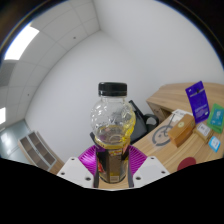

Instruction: Pour water

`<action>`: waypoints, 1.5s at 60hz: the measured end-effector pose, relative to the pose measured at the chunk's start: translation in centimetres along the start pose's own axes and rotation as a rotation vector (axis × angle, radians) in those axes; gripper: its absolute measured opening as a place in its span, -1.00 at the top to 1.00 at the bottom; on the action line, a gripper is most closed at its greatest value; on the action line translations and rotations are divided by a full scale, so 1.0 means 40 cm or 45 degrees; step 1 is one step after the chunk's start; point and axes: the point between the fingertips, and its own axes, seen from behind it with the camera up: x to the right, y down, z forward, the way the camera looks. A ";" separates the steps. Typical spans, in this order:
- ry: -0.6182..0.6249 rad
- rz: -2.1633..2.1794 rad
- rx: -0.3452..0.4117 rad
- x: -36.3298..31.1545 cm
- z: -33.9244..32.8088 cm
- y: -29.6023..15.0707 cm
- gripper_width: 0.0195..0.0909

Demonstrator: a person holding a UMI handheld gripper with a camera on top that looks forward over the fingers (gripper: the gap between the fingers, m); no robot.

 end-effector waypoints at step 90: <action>0.659 -0.808 -0.350 0.137 -0.744 0.173 -0.86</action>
